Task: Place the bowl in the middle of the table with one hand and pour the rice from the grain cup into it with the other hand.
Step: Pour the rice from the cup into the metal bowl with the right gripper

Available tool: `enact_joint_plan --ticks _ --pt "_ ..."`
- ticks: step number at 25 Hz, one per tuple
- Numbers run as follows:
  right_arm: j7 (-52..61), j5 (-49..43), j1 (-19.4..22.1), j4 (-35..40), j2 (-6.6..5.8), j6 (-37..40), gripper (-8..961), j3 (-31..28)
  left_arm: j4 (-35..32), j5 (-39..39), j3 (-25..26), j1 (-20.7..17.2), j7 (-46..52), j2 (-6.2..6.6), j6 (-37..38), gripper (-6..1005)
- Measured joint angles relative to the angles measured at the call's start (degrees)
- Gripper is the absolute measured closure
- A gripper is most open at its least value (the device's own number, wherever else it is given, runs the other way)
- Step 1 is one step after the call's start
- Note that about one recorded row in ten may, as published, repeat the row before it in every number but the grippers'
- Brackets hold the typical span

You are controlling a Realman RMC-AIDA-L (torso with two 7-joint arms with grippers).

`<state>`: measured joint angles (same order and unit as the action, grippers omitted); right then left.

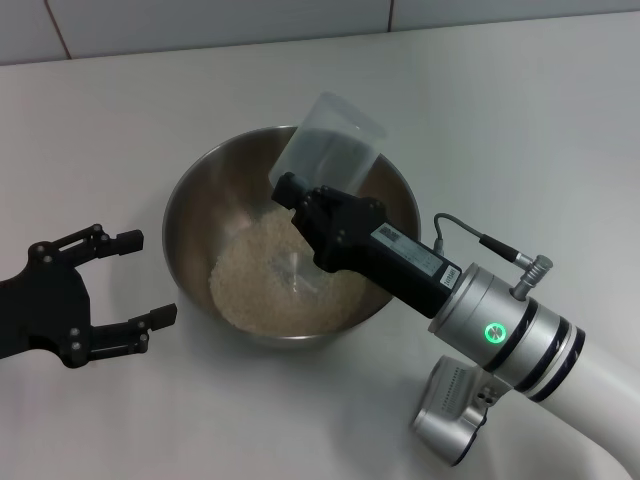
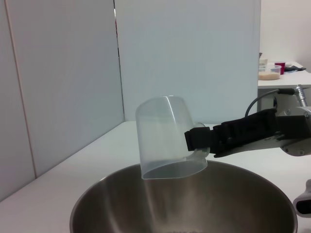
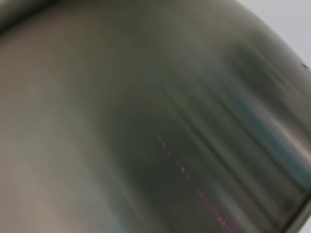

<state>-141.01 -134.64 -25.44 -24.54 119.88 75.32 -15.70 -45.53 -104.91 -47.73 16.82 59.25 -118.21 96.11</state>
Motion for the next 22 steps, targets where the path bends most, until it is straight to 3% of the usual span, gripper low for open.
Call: enact_joint_plan --ticks 5,8,9,10,12,14,16,19,20,22 --pt "2.40 0.92 0.34 -0.88 -0.01 0.03 935 -0.86 0.00 -0.03 0.00 0.06 0.12 0.00 0.01 136" --pt "12.13 4.15 1.51 -4.95 -0.01 0.41 936 -2.20 0.00 -0.04 0.00 0.05 0.13 0.00 0.00 136" --pt "22.30 7.12 2.51 -7.77 -0.01 1.18 936 -2.89 0.00 -0.04 0.00 0.03 0.14 0.01 -0.03 136" --pt "22.30 7.12 2.51 -7.77 -0.01 1.18 936 -2.89 0.00 -0.04 0.00 -0.05 0.15 0.00 -0.04 136" --pt "32.55 9.48 3.43 -10.03 -0.01 2.09 936 -3.20 0.00 -0.04 0.00 -0.07 0.15 0.00 -0.05 136" --pt "50.90 13.89 5.02 -13.75 -0.06 3.64 936 -3.29 0.00 -0.04 0.00 -0.07 0.15 0.00 -0.05 136" --pt "54.99 14.98 5.33 -14.62 -0.14 3.99 936 -3.31 0.00 -0.04 0.00 -0.10 0.16 0.01 -0.06 136" --pt "77.28 17.58 6.43 -15.83 -0.47 5.01 936 -3.48 0.02 -0.03 0.07 -0.19 0.16 0.01 -0.11 136" --pt "77.28 17.58 6.43 -15.83 -0.47 5.01 936 -3.48 0.13 -0.03 0.18 -0.24 0.09 0.01 -0.12 136" --pt "88.04 18.16 6.70 -14.60 -0.53 4.97 936 -4.48 0.13 -0.03 0.18 -0.24 0.09 0.01 -0.12 136"
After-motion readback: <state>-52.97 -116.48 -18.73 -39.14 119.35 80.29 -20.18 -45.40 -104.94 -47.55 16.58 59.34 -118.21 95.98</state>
